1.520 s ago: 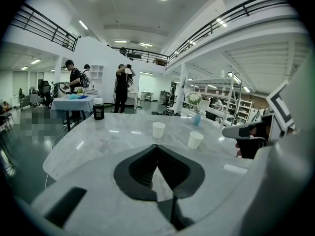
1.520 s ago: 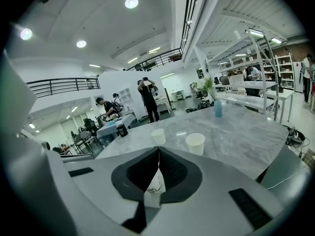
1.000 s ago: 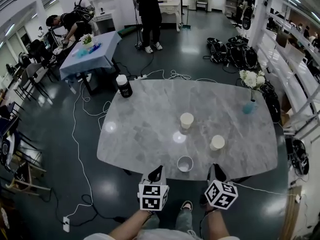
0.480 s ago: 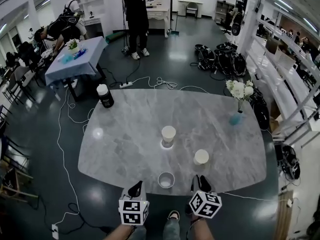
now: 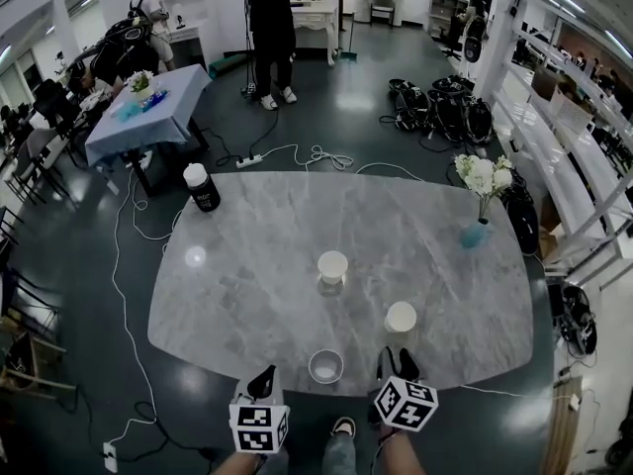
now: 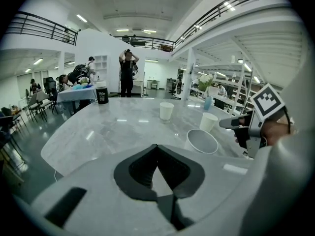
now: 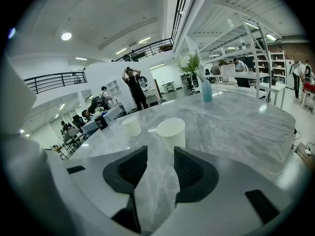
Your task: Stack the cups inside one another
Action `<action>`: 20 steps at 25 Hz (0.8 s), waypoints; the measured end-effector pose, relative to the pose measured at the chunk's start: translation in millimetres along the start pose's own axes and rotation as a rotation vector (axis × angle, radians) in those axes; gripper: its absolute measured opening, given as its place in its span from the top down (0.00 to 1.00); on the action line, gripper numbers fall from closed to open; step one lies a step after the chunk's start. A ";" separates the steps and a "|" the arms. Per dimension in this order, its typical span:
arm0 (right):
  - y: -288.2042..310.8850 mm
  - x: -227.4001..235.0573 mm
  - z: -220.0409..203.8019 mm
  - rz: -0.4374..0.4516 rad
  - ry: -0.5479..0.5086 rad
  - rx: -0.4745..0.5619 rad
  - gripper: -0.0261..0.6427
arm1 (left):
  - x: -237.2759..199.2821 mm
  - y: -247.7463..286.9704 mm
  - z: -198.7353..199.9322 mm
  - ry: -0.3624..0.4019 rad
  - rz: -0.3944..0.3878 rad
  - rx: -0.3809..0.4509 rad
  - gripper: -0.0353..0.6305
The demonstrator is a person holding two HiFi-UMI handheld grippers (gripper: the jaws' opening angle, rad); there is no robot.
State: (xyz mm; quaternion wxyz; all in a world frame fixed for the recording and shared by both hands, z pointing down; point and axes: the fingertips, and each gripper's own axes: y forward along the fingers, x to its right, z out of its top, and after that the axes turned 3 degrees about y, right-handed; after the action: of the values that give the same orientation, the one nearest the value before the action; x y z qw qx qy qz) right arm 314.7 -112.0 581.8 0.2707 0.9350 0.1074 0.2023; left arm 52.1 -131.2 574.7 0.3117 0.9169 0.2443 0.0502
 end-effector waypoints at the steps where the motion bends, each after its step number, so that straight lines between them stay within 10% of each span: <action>1: 3.1 2.2 -0.1 -0.003 0.001 -0.003 0.76 | -0.9 2.6 -2.3 -0.004 0.002 -0.006 0.96; 20: 58.2 26.6 -0.1 -0.035 -0.019 -0.056 0.67 | -4.8 54.1 -5.5 -0.071 0.006 -0.040 0.96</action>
State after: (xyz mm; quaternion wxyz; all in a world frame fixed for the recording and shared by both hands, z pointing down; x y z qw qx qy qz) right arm 343.7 -152.0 622.4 0.3010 0.9270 0.1155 0.1917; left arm 69.2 -167.6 611.6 0.3384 0.9123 0.2294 0.0236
